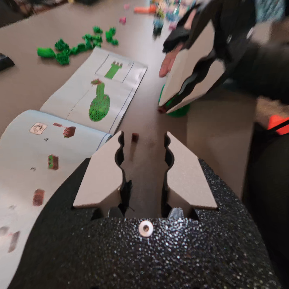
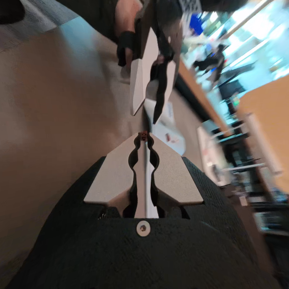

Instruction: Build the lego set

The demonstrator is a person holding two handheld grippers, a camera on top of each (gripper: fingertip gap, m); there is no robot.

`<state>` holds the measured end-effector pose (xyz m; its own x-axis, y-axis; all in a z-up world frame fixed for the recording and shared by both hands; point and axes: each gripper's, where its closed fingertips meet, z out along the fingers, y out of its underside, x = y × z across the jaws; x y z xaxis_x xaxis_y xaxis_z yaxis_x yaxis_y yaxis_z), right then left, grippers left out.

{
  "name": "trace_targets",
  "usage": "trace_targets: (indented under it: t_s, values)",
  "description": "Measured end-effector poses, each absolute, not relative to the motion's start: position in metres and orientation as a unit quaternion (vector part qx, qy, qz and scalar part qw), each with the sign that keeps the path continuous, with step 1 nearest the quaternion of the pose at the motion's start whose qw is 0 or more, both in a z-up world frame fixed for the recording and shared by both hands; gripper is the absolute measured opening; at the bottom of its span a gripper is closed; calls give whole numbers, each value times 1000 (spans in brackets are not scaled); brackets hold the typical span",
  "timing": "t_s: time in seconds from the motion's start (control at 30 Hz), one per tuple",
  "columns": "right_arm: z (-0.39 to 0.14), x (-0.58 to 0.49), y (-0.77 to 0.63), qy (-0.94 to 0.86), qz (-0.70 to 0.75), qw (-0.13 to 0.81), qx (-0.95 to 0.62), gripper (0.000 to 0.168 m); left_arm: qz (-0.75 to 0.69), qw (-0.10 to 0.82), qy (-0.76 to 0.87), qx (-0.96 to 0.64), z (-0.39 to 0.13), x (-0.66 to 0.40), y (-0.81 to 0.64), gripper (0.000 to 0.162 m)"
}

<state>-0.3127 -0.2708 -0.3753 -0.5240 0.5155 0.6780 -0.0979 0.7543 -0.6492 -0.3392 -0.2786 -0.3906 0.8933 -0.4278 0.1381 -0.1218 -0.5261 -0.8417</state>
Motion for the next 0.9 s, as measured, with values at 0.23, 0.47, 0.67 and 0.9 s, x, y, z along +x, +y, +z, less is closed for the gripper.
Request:
trace_targets:
  t_s: [0.23,0.47,0.67,0.9]
  values:
    - [-332,-300,-299,-749,240,618,20,6,-400,513,127,-749,-334,-296,-289,53]
    - [-337,-300,-302,-757,234,610,6,7,-357,529,184,-747,-338,-288,-289,6]
    - [-315,-293,-302,-718,542,379,-215,19,-202,613,268,-715,-329,-296,-284,6]
    - [-316,-294,-298,-605,697,72,-378,16,-28,652,366,-663,-326,-297,-287,6]
